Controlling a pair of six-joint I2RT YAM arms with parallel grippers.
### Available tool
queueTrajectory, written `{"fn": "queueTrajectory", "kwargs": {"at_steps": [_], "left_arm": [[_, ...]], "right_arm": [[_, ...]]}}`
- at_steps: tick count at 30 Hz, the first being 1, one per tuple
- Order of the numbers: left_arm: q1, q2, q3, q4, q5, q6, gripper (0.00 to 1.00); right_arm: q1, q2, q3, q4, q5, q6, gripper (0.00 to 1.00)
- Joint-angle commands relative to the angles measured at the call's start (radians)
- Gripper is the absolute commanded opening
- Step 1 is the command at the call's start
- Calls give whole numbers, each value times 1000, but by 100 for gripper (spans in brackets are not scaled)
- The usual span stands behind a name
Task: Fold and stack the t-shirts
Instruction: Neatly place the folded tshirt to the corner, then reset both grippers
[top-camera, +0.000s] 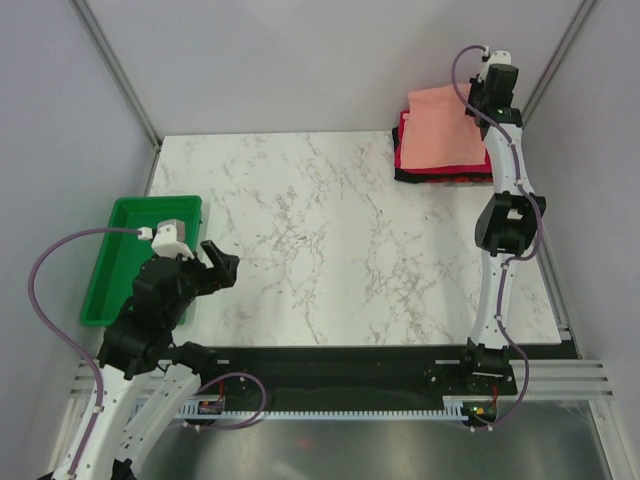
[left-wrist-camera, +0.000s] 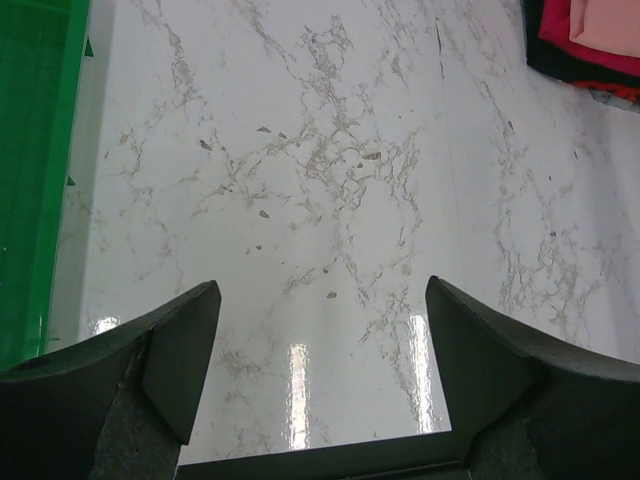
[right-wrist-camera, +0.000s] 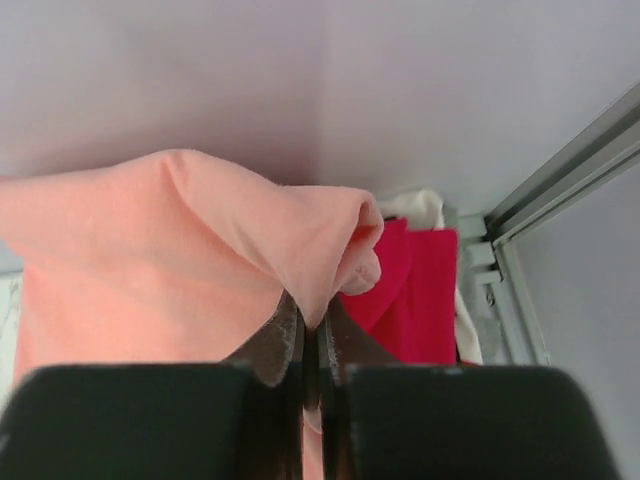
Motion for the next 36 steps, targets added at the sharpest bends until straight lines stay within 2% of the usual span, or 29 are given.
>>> {"fn": "queueTrajectory", "kwargs": {"at_steps": [1,2,3,4,5,7,12,14,18,19,21,22,26,27,30,31,36], "left_arm": [[4,14,-2,38,-13,35,91],[4,17,-4,38,-12,35,93],[4,16,-4,38,-8,34,93],[3,16,-4,38,-8,34,93],[4,16,-6,37,-8,35,94],[4,8,-4,38,-8,34,95],[4,-7,-4,38,-10,35,97],[4,-15,-6,37,-12,34,97],[6,-32,-4,40,-13,37,98],[6,-38,-6,38,-13,37,98],[6,-41,-4,38,-19,35,98],[6,-44,-4,38,-19,37,98],[6,-36,-7,38,-15,35,98],[7,-35,-6,38,-15,37,98],[6,-35,-6,38,-13,37,98],[6,-36,-6,38,-13,37,98],[7,-16,-25,47,-38,38,100]], "right_arm": [[-16,1,-23,312,119,-44,9],[-15,16,-34,346,165,-42,57],[-12,27,-28,371,201,-45,87],[1,37,8,366,253,-48,98],[7,36,22,354,341,-48,98],[21,-11,-22,336,384,-15,98],[48,-329,-230,345,444,81,98],[64,-442,-255,308,420,120,98],[102,-625,-292,122,302,180,98],[160,-666,-356,94,264,203,98],[200,-800,-449,35,198,272,98],[229,-844,-575,31,170,307,98],[330,-1108,-891,29,53,416,98],[350,-1149,-1010,17,50,445,98],[418,-1320,-1183,12,21,484,98],[439,-1405,-1285,11,24,507,98],[446,-1636,-1558,-57,31,530,98]]}}
